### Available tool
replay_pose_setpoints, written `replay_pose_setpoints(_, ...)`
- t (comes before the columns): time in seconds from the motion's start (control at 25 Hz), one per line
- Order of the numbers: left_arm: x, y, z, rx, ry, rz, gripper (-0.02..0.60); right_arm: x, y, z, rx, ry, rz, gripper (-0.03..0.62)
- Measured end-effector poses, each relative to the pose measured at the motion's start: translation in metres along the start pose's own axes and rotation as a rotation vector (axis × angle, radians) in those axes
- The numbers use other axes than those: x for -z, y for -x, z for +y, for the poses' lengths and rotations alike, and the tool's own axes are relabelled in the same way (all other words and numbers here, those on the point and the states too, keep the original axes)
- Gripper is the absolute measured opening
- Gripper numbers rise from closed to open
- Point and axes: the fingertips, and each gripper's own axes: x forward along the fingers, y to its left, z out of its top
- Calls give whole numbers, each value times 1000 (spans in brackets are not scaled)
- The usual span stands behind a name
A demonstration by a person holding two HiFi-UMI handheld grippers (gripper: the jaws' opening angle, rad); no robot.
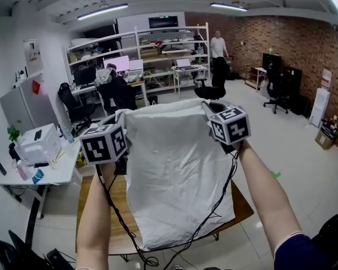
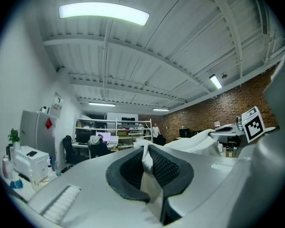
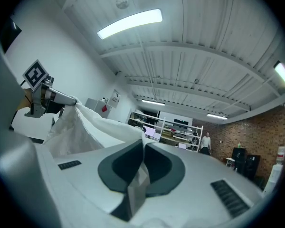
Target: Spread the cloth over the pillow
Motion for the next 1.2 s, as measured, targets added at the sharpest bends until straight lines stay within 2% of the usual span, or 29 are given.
replay_pose_setpoints(0.4,39,-46,31,-30,4,86,20,36,-63,6,-43,-8,71,20)
replay_pose_setpoints(0.6,60,-68,48,-84,20,107,20,54,-98,11,-109,-25,76,20)
replay_pose_setpoints(1.0,127,-127,79,-202,62,180,20,130,-182,25,-275,-84,162,20)
replay_pose_setpoints(1.2,155,-155,95,-210,100,223,20,165,-217,33,-329,-127,210,20)
